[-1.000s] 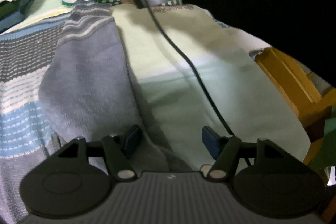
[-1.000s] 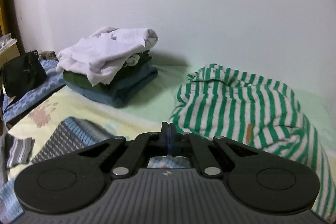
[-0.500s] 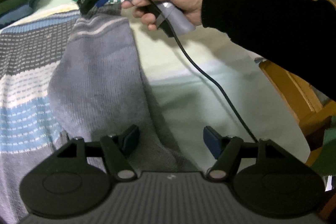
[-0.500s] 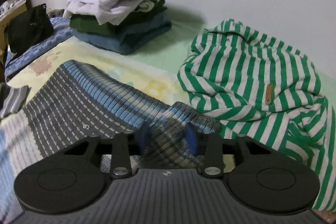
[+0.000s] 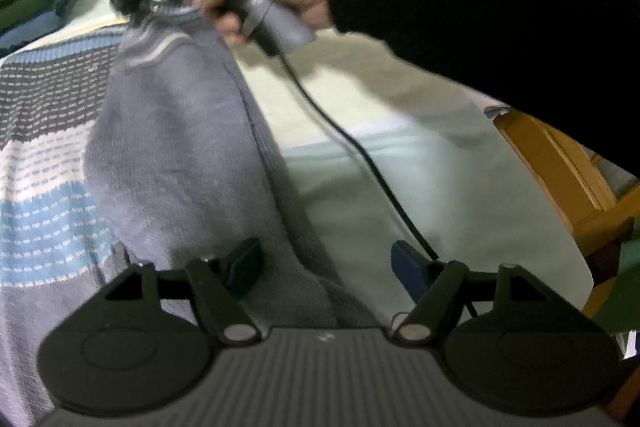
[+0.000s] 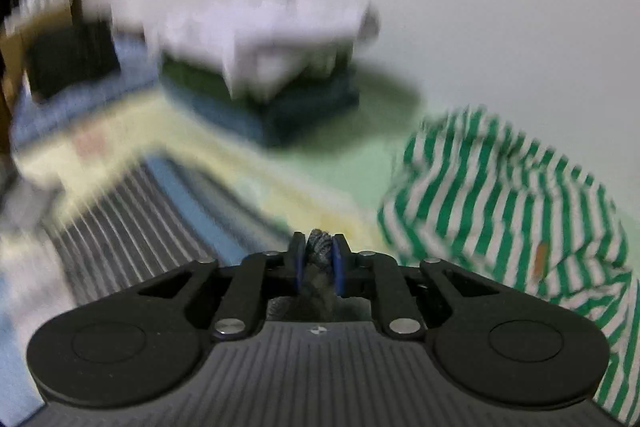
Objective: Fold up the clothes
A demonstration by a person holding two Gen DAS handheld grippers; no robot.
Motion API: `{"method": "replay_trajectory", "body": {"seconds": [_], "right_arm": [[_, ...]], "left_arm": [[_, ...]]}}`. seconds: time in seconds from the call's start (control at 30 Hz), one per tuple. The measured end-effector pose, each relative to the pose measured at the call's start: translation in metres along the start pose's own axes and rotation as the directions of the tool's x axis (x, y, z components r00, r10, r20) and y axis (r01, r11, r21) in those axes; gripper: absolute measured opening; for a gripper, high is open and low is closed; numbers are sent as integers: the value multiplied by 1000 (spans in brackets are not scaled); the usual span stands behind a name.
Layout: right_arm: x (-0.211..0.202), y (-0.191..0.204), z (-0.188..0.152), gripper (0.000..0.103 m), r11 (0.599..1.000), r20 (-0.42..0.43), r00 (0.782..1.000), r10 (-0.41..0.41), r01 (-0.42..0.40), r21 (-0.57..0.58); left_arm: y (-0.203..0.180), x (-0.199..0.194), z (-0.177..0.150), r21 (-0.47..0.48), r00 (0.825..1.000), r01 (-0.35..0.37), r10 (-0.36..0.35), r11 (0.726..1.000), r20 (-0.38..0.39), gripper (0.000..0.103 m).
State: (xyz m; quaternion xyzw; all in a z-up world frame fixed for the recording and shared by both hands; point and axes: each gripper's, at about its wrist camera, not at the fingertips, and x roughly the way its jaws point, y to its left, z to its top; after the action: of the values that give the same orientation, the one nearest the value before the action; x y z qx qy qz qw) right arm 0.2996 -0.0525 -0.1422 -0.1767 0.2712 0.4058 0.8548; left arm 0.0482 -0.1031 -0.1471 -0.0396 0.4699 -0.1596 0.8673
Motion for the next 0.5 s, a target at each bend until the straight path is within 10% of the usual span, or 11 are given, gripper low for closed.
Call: {"method": "replay_trajectory", "body": {"seconds": [0.13,0.5], "right_arm": [[-11,-9,-4,52,994,4,998,-68,67,83],[-38,-46,-45,50,924,-79,996,51,-17,382]], "left_arm": [[3,-1,1,12,1000,-9,9,1000,11,75],[13,-4,11,-28,1000,3,-2,1000,20,76]]}}
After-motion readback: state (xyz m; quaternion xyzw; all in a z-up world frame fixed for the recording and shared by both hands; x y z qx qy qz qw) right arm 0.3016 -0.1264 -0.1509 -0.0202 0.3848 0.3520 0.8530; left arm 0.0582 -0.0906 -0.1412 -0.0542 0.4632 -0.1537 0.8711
